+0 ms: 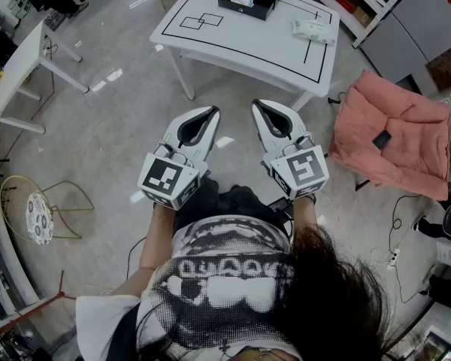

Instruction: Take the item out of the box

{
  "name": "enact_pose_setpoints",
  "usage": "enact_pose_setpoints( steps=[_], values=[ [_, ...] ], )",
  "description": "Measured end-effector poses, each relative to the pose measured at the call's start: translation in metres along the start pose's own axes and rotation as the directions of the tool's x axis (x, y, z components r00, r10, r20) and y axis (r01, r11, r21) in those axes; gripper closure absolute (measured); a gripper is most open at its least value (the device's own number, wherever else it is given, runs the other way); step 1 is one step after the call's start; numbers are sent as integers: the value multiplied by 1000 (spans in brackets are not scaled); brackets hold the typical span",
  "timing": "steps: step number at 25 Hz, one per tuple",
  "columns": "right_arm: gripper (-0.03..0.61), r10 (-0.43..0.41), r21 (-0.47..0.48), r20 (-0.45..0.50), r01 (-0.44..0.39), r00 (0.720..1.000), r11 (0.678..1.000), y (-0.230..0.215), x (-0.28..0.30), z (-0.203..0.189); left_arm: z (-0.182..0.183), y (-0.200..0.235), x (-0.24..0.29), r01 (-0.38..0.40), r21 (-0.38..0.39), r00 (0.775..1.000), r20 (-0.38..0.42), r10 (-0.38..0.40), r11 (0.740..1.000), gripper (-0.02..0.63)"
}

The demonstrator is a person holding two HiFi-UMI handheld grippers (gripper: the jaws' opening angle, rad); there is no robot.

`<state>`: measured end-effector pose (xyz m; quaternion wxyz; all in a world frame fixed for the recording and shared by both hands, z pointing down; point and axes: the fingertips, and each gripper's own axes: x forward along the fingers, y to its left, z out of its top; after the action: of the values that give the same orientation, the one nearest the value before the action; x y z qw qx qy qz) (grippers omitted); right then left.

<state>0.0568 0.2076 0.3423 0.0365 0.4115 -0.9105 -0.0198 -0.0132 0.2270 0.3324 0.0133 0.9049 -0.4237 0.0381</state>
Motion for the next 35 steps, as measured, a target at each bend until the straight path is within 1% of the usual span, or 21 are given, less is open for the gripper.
enact_pose_setpoints(
  steps=[4,10,13,18,20,29,35],
  values=[
    [578,1,9,-1,-1,1000,1000,-4,-5,-3,0,-5,2,-6,-7,1000,0,6,1000,614],
    [578,9,30,-5,-8,1000,1000,-8,-12,-12,-8,-12,-1,-21,-24,999,-25,21,999,614],
    [578,17,36,-19,-16,1000,999,-9,-12,-19,-10,-10,-2,-37,-17,999,-21,37,999,614],
    [578,31,64,-35,-29,999,998,-6,-11,-29,-12,-7,-4,-43,-62,999,-32,41,997,614],
    [578,36,70,-33,-34,999,997,-5,-9,-30,-10,-5,-2,-45,-61,998,-35,43,997,614],
    [578,29,96,-31,-26,999,995,-20,3,-36,-11,3,18,-23,-43,999,-50,20,999,614],
    [578,18,104,-49,-13,999,994,-40,32,-42,-15,29,44,-7,-51,998,-59,4,999,614]
  ],
)
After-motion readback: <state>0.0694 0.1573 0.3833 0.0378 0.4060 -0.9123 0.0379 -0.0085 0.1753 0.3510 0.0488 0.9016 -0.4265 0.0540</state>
